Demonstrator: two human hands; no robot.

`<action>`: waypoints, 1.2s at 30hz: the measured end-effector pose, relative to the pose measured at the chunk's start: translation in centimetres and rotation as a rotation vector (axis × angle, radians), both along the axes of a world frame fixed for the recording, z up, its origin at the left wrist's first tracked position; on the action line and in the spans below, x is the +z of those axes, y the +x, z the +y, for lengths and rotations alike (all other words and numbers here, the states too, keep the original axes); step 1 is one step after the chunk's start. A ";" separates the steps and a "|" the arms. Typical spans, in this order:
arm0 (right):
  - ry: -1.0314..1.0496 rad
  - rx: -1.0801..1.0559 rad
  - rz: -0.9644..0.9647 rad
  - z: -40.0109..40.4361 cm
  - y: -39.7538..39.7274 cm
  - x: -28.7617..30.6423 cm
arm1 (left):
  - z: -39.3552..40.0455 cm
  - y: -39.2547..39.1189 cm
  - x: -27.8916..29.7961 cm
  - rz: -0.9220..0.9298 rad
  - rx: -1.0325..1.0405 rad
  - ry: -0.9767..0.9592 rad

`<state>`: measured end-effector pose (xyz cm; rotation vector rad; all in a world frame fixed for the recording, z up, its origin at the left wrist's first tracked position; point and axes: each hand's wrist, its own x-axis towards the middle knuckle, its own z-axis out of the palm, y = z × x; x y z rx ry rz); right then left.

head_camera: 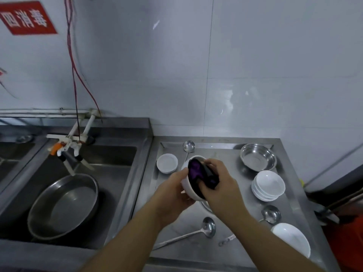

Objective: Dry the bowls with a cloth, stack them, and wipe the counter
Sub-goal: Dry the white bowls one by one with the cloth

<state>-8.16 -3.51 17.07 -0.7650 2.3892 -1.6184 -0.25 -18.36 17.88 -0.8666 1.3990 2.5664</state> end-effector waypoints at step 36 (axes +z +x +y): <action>-0.399 -0.031 -0.999 -11.3 6.7 8.3 | -13.1 3.8 2.1 0.387 -0.306 -0.150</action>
